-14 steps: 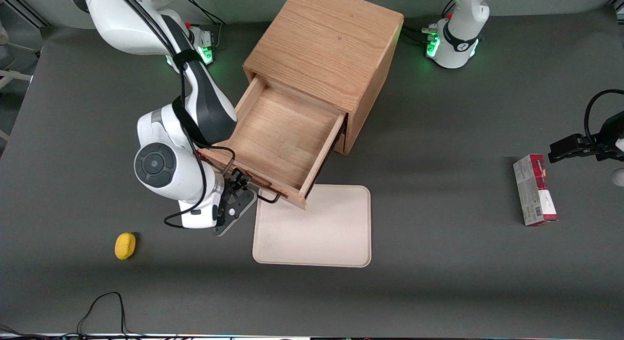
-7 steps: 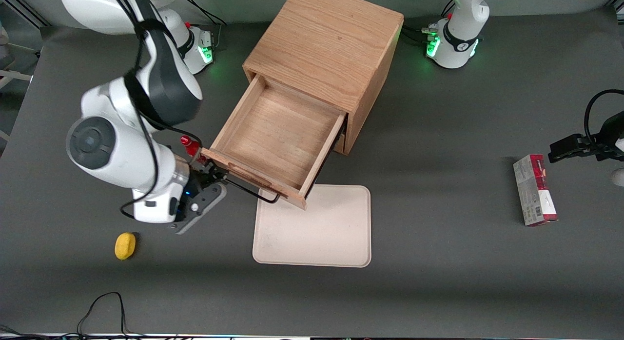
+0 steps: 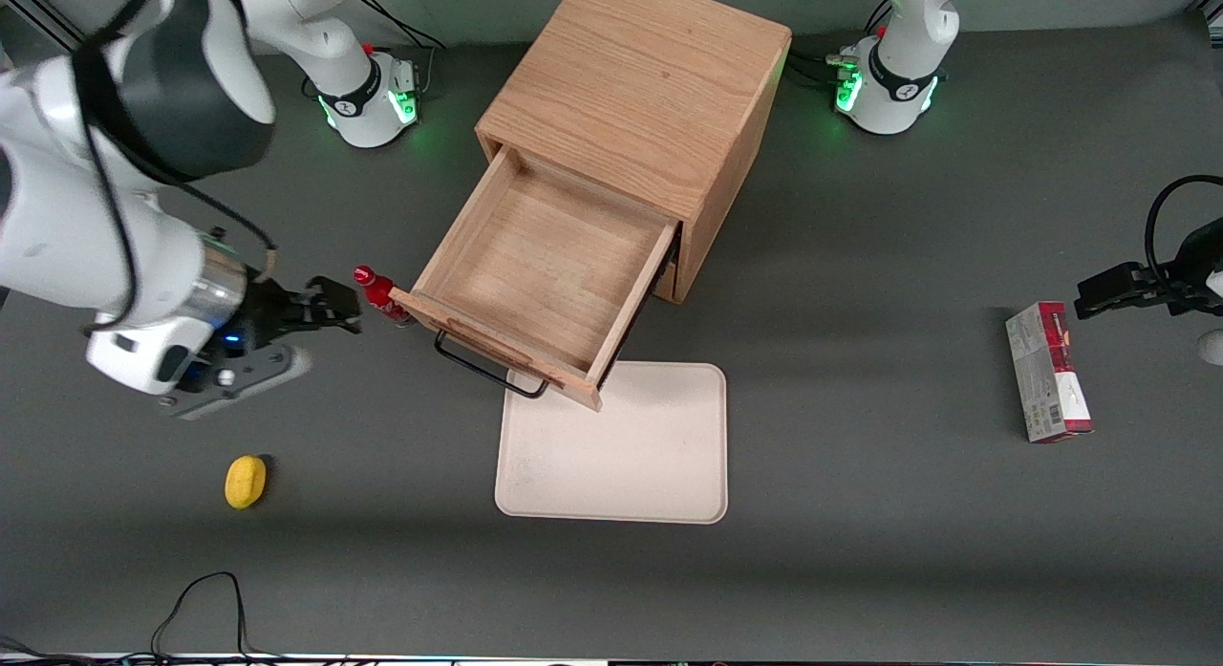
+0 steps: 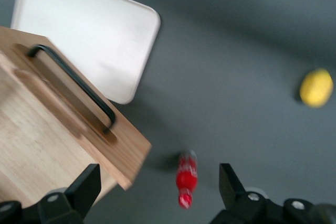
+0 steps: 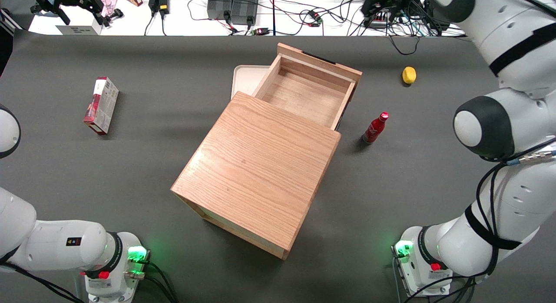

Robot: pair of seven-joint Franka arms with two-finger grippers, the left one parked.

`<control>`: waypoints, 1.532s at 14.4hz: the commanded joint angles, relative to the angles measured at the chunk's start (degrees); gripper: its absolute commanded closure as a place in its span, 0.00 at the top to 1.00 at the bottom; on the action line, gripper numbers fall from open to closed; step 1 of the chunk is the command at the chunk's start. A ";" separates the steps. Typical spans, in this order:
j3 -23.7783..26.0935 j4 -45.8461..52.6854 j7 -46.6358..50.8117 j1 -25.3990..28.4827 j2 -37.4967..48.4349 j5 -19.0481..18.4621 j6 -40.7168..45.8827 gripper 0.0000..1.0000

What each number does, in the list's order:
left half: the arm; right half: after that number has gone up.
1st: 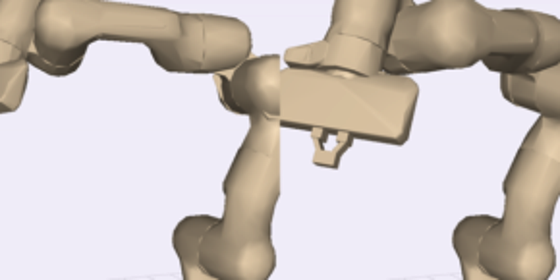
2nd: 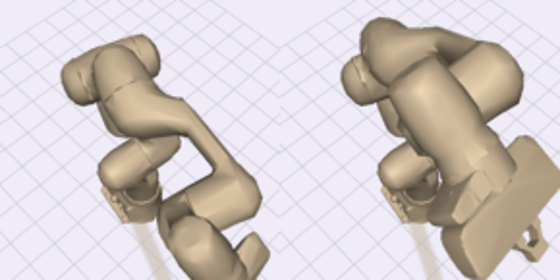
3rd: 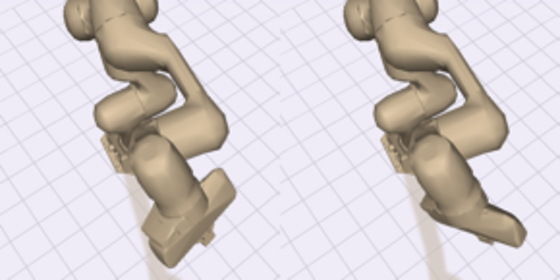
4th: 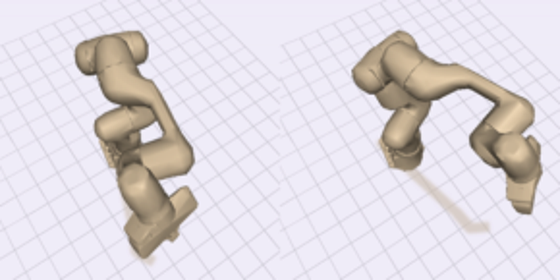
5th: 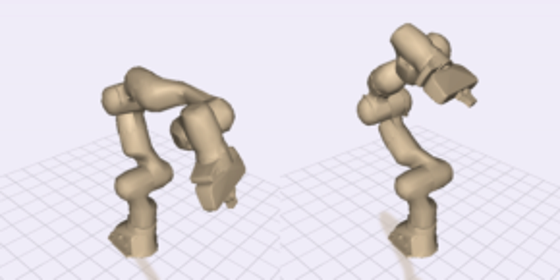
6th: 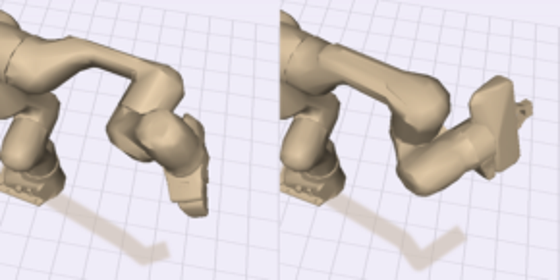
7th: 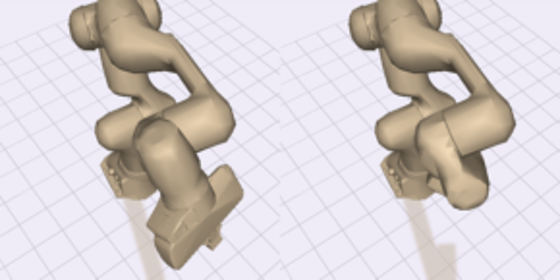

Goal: Open upper drawer

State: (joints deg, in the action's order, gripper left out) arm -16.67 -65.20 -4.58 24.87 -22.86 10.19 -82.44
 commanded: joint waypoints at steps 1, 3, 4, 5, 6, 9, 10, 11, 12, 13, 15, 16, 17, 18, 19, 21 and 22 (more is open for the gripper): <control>-3.96 -1.24 3.26 0.53 2.29 -0.34 2.54 1.00; -5.65 -4.39 3.35 0.01 4.48 -0.34 1.15 1.00; -5.48 -7.36 3.43 -1.56 6.58 -0.52 -1.82 1.00; -4.61 -11.22 3.70 -3.49 9.04 -0.52 -4.98 1.00; -2.25 -15.18 3.70 -6.64 11.67 -0.61 -7.79 1.00; 6.80 -25.47 3.70 -16.50 19.06 -4.81 -13.08 1.00; 8.92 -28.46 3.70 -18.78 21.17 -5.70 -15.01 1.00; 9.90 -30.05 3.61 -20.11 22.15 -5.79 -16.07 1.00; 9.99 -30.16 3.61 -20.47 22.16 -5.79 -16.08 1.00; 9.91 -30.07 3.61 -20.56 22.16 -5.88 -16.08 1.00; 9.99 -29.98 3.17 -21.52 22.07 -8.59 -15.91 1.00; 9.91 -29.81 3.26 -21.44 21.99 -9.30 -15.74 1.00; 9.91 -29.81 3.35 -21.36 21.90 -9.66 -15.56 1.00; 9.91 -29.63 3.26 -21.35 21.81 -9.75 -15.21 1.00; 9.91 -28.67 3.17 -21.27 21.29 -9.75 -15.21 1.00; 9.91 -28.05 3.00 -21.27 21.11 -9.83 -15.12 1.00; 9.91 -27.87 2.91 -21.27 21.11 -10.62 -15.12 1.00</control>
State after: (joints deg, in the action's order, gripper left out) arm -7.61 -93.60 -2.65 4.11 -1.99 1.50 -96.98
